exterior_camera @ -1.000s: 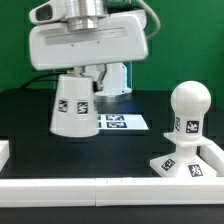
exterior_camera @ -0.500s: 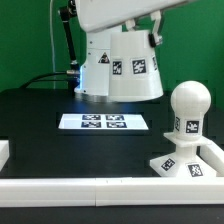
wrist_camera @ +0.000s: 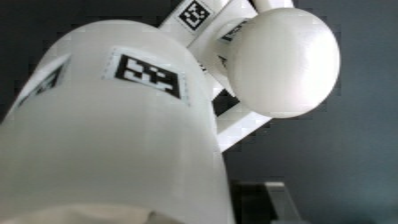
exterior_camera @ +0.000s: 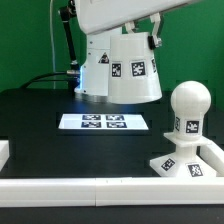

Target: Assemble lamp

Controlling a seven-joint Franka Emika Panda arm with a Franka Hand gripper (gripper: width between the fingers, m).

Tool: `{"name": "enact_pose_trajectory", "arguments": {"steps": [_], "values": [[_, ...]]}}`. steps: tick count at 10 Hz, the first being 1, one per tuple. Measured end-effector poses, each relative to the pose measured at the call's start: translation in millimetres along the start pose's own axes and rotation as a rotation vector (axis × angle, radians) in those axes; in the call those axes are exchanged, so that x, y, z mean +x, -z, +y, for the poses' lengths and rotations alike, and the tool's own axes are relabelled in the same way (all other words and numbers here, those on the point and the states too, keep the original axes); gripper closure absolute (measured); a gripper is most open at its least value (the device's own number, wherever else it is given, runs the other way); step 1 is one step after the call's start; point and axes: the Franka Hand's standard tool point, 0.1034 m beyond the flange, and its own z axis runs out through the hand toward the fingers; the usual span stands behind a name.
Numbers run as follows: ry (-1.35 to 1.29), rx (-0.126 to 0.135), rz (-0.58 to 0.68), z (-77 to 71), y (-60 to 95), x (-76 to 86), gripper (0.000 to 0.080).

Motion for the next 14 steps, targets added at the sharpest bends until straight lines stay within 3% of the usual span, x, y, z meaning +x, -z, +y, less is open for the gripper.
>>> {"name": "enact_pose_trajectory", "arguments": {"steps": [2, 4, 7, 8, 12, 14], "values": [[-0.046, 0.014, -0.003, -27.3, 11.5, 3.6, 0.0755], [-0.091, 0.018, -0.01, -45.9, 8.4, 4.0, 0.0755], [-0.173, -0.003, -0.035, -69.7, -22.5, -4.3, 0.0755], [-0.171, -0.014, -0.042, -73.2, -31.2, -7.8, 0.0755], [-0.134, -0.073, -0.064, -63.0, -68.8, -21.1, 0.0755], [-0.11, -0.098, -0.087, -58.2, -75.4, -24.2, 0.0755]]}}
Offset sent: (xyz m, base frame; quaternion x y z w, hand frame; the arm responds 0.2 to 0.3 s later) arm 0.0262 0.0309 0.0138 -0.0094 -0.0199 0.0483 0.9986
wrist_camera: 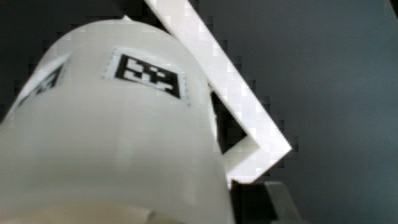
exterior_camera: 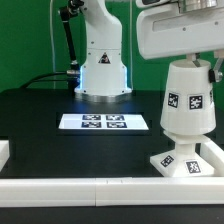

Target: Assemble lamp

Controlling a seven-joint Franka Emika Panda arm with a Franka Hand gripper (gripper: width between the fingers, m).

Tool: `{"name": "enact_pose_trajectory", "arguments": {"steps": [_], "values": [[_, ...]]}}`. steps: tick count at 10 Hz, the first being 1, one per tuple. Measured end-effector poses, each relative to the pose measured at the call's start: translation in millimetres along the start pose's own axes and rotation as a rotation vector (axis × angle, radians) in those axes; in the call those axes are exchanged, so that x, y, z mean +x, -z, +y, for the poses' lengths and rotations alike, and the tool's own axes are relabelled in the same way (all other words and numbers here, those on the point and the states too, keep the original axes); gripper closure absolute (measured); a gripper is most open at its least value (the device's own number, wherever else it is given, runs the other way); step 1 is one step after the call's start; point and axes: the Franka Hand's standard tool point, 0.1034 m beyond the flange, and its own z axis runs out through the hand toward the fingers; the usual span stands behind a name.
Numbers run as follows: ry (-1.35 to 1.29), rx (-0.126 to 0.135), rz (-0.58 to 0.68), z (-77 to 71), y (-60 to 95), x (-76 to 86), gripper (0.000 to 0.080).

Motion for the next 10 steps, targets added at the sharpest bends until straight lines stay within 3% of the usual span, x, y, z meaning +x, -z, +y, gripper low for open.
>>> {"name": "enact_pose_trajectory", "arguments": {"steps": [1, 4, 5, 7, 8, 9, 10], "values": [[0.011, -0.009, -0.016, 2.5, 0.2, -1.2, 0.0755], [0.016, -0.002, -0.01, 3.8, 3.1, 1.7, 0.0755], [0.017, 0.001, -0.007, 2.8, 4.0, 2.3, 0.0475], [0.019, 0.005, -0.001, 1.6, 6.3, 3.8, 0.0194], [0.068, 0.003, -0.012, 6.8, 12.3, 4.8, 0.013], [0.078, -0.009, -0.04, 11.2, 22.4, 2.2, 0.013], [0.101, -0.046, -0.075, 9.7, 30.4, -4.9, 0.0106]]}}
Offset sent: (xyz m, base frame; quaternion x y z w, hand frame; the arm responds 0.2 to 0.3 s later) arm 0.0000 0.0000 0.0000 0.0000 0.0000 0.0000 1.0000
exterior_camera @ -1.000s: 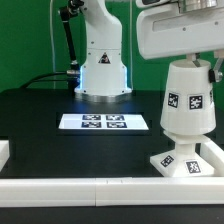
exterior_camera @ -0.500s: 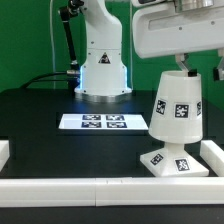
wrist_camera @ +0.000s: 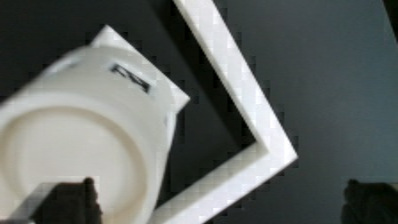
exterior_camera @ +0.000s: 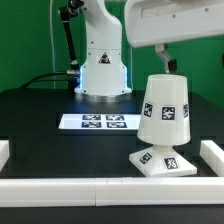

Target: Assemble lamp

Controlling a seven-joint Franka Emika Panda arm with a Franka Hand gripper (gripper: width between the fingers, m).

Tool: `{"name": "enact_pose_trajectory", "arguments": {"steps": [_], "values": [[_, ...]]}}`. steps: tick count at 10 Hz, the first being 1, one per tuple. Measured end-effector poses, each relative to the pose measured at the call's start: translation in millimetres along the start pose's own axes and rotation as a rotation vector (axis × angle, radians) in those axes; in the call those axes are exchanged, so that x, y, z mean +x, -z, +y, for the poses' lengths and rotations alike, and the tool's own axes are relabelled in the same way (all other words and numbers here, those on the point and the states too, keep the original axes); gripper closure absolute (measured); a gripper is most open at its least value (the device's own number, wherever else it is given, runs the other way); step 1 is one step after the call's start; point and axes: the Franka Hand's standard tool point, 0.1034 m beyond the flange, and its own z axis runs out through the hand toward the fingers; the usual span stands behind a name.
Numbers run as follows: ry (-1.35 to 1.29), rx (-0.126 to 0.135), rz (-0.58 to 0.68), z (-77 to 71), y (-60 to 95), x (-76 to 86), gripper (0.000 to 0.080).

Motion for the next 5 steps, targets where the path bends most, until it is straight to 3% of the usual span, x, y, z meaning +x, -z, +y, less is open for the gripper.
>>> {"name": "enact_pose_trajectory", "arguments": {"steps": [1, 2, 3, 5], "values": [[0.015, -0.052, -0.018, -8.7, 5.7, -6.5, 0.0106], [0.016, -0.082, -0.021, -17.9, 7.4, -12.8, 0.0101], [0.002, -0.101, -0.014, -26.2, 4.4, -20.8, 0.0101], [0.013, -0.101, -0.015, -26.5, 3.8, -21.1, 0.0101]]}}
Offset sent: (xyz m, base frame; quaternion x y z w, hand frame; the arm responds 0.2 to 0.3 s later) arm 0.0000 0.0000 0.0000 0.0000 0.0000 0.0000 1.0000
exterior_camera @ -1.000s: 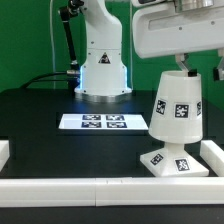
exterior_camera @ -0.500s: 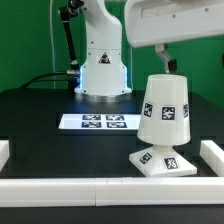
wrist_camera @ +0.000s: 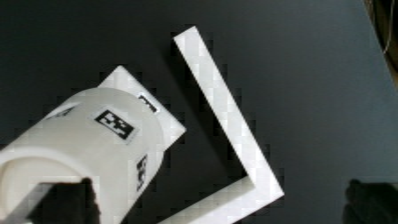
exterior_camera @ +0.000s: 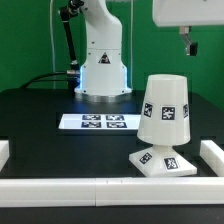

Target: Assemble lamp

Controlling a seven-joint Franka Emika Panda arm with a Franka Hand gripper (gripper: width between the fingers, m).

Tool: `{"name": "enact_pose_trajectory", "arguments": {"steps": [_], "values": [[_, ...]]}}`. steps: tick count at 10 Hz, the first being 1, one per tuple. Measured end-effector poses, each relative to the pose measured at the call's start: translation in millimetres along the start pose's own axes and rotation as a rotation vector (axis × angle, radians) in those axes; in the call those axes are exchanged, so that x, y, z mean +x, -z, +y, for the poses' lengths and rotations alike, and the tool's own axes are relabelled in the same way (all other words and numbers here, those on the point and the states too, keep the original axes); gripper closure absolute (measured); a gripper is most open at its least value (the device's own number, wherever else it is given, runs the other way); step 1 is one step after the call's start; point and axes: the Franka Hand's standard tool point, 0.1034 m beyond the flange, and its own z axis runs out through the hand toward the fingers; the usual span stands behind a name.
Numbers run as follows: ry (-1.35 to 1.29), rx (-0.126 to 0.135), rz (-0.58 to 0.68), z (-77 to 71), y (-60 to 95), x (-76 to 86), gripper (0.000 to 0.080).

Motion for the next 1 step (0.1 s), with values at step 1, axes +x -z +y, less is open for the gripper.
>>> {"name": "enact_pose_trajectory", "arguments": {"steps": [1], "values": [[0.0, 0.0, 0.0, 0.1, 0.0, 0.0, 0.0101]]}}
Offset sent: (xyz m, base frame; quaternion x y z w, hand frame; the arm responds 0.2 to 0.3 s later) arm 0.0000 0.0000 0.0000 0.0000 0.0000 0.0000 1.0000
